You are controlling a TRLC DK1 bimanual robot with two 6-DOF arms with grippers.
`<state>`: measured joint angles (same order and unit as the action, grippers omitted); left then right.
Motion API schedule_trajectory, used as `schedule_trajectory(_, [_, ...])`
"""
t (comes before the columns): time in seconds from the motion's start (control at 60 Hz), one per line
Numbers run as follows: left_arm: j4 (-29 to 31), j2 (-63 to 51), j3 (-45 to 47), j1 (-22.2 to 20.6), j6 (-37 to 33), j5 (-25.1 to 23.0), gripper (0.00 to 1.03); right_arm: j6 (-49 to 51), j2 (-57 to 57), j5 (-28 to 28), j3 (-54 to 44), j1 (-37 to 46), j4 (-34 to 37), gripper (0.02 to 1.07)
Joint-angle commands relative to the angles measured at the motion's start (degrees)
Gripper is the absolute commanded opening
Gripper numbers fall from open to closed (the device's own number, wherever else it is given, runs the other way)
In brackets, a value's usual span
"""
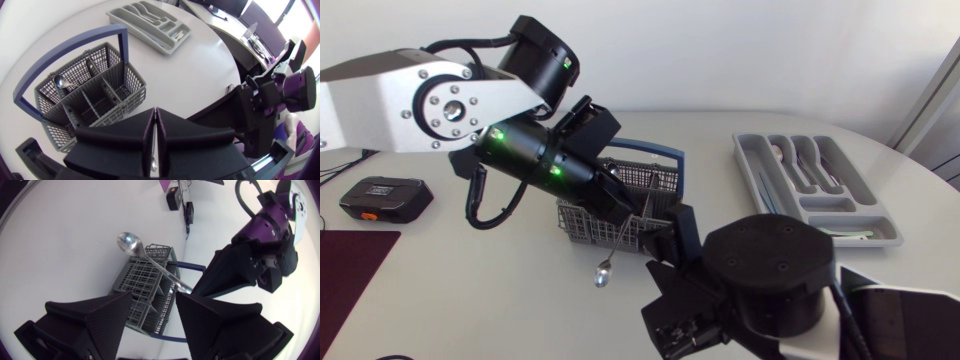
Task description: Unload the cutlery basket into the drawer organizer.
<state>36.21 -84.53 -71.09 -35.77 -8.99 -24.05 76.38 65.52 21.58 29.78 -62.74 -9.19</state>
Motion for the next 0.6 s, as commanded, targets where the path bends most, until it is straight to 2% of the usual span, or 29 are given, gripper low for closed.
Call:
schedule_trajectory(0.0, [1.85, -1.69, -3.35, -0.44, -0.94, -1.43, 0.04, 4.04, 3.13, 1.80, -1.13, -1.33, -2.94, 0.61])
schedule_trajectory(0.283, [4.31, -5.20, -5.99, -0.97, -1.55, -1.52, 0.04, 9.05, 9.45, 5.40, -2.18, -4.67, -10.76, 0.61])
schedule_trajectory(0.583, [8.35, -8.02, -8.54, -1.76, -2.17, -1.43, 0.04, 14.15, 12.79, 7.51, -4.47, -6.52, -17.44, 0.48])
